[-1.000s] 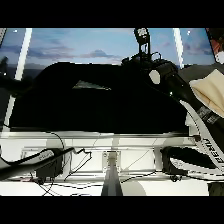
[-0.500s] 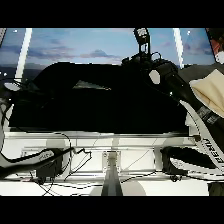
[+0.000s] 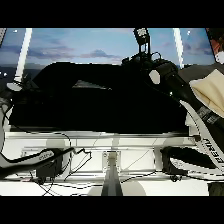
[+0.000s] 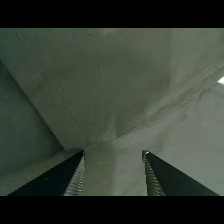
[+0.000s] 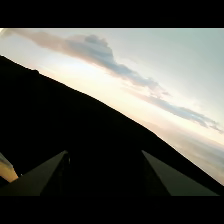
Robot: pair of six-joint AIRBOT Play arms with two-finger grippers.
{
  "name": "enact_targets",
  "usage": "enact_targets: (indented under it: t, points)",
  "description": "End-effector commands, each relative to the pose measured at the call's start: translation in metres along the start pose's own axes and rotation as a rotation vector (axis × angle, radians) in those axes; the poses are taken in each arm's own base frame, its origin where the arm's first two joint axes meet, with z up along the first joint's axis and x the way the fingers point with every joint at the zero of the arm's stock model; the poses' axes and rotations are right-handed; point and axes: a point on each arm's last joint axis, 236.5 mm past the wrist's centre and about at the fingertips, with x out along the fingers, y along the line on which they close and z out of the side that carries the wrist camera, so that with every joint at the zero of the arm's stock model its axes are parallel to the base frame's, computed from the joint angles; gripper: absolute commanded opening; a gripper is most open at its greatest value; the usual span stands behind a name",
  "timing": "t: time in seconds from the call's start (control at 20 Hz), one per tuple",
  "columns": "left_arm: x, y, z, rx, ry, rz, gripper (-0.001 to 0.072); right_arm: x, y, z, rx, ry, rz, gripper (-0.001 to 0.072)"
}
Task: Fold the clothes and pants, and hang the long-sleeved shirts on hangers.
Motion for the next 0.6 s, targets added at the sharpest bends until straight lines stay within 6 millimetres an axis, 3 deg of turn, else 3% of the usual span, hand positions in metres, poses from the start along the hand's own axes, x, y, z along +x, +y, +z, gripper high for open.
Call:
enact_targets:
  t: [0.0,0.25,0.35,0.55]
  points:
    - [-0.012,-0.003,0.013,0.013,-0.05,0.001,0.0397,0.0,0.0,0.001,0.001,-0.002,0.001,0.0511]
    - [-0.002,0.002,0.006,0.001,-0.012,0.007,0.0397,0.0,0.001,0.0,0.002,0.0,0.001,0.0511]
    - [-0.004,0.007,0.008,-0.003,-0.018,0.015,0.0431,0.0,0.0,0.0,0.002,0.0,0.001,0.0511]
    - [-0.01,0.016,0.004,-0.039,0.004,0.008,0.0431,0.0,0.0,0.0,0.003,0.0,0.001,0.0511]
